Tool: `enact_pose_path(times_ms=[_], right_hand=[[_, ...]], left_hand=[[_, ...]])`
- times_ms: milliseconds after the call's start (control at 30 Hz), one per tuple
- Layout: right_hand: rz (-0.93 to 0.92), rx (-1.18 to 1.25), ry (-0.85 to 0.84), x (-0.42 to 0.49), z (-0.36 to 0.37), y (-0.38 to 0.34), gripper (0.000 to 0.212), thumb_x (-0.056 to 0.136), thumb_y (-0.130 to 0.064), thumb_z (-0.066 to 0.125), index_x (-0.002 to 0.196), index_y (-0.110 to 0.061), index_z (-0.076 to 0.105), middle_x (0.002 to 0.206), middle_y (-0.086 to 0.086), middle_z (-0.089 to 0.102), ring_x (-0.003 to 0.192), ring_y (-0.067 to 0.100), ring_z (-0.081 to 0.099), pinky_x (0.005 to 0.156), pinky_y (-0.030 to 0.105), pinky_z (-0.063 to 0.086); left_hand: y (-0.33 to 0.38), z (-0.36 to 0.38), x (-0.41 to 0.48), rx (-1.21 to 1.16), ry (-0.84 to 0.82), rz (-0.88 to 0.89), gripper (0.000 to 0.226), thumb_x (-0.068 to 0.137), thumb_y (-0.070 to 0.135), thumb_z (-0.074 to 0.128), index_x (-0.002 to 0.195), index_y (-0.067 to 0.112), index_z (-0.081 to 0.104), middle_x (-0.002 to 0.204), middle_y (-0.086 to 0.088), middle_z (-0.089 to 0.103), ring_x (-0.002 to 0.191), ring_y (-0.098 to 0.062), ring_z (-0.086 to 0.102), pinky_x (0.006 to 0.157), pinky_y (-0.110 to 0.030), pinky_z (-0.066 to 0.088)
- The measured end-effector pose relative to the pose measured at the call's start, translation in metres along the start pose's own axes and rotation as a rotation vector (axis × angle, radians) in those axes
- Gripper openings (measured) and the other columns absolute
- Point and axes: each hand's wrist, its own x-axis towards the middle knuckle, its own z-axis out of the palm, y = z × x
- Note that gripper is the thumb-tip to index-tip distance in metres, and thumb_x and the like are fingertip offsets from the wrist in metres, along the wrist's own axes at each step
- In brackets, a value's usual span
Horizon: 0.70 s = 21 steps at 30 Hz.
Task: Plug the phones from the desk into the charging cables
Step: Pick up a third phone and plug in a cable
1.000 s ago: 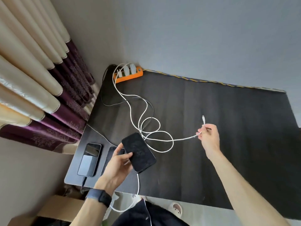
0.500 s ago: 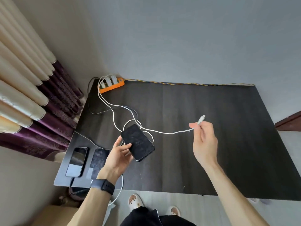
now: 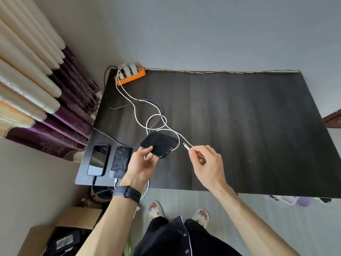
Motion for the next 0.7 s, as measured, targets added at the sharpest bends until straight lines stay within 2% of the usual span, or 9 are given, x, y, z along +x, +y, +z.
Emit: enact_pose_path(times_ms=[67, 100, 200, 267, 533, 700], right_hand=[[-0.019, -0.073, 0.024, -0.004, 0.006, -0.008, 0.013, 0.094, -0.034, 0.060, 0.090, -0.029, 0.071, 0.082, -0.012, 0.067, 0.075, 0.012, 0.063, 0.079, 0.040, 0.049], [-0.028, -0.111, 0.033, -0.005, 0.009, -0.012, 0.012, 0.094, -0.034, 0.060, 0.089, -0.030, 0.071, 0.082, -0.012, 0.067, 0.076, 0.011, 0.063, 0.083, 0.036, 0.045], [-0.063, -0.194, 0.059, -0.008, 0.016, -0.022, 0.007, 0.091, -0.030, 0.066, 0.087, -0.031, 0.071, 0.081, -0.014, 0.065, 0.078, 0.007, 0.060, 0.086, 0.026, 0.037], [-0.076, -0.226, 0.063, -0.010, 0.020, -0.025, 0.007, 0.089, -0.027, 0.068, 0.085, -0.032, 0.071, 0.081, -0.015, 0.064, 0.078, 0.006, 0.058, 0.087, 0.023, 0.034], [-0.085, -0.223, 0.079, -0.011, 0.021, -0.036, 0.007, 0.089, -0.030, 0.066, 0.084, -0.032, 0.071, 0.079, -0.015, 0.063, 0.079, 0.006, 0.058, 0.085, 0.028, 0.036], [-0.049, -0.235, 0.077, -0.010, 0.019, -0.033, 0.019, 0.094, -0.033, 0.056, 0.082, -0.028, 0.070, 0.078, -0.014, 0.062, 0.076, 0.009, 0.058, 0.086, 0.033, 0.038]], left_hand=[[0.006, -0.004, 0.003, -0.020, -0.012, -0.022, 0.026, 0.092, -0.010, 0.048, 0.102, 0.006, 0.065, 0.126, -0.016, 0.061, 0.091, -0.021, 0.052, 0.060, -0.029, 0.061], [0.009, -0.006, 0.006, -0.035, -0.013, -0.033, 0.026, 0.092, -0.010, 0.048, 0.105, 0.005, 0.065, 0.129, -0.015, 0.060, 0.092, -0.021, 0.051, 0.061, -0.030, 0.061], [0.014, -0.010, 0.010, -0.042, -0.011, -0.050, 0.039, 0.092, -0.009, 0.048, 0.127, 0.005, 0.061, 0.135, -0.016, 0.062, 0.118, -0.022, 0.060, 0.069, -0.033, 0.063], [0.015, -0.010, 0.010, -0.045, -0.011, -0.054, 0.043, 0.093, -0.009, 0.049, 0.132, 0.006, 0.058, 0.132, -0.018, 0.064, 0.123, -0.027, 0.062, 0.072, -0.033, 0.063], [0.014, -0.002, 0.009, -0.050, -0.039, -0.070, 0.045, 0.092, -0.009, 0.047, 0.134, 0.004, 0.058, 0.129, -0.019, 0.065, 0.119, -0.031, 0.064, 0.077, -0.035, 0.063], [0.011, 0.003, 0.006, -0.044, -0.060, -0.065, 0.043, 0.092, -0.009, 0.046, 0.129, 0.005, 0.062, 0.129, -0.019, 0.065, 0.117, -0.030, 0.065, 0.073, -0.034, 0.063]])
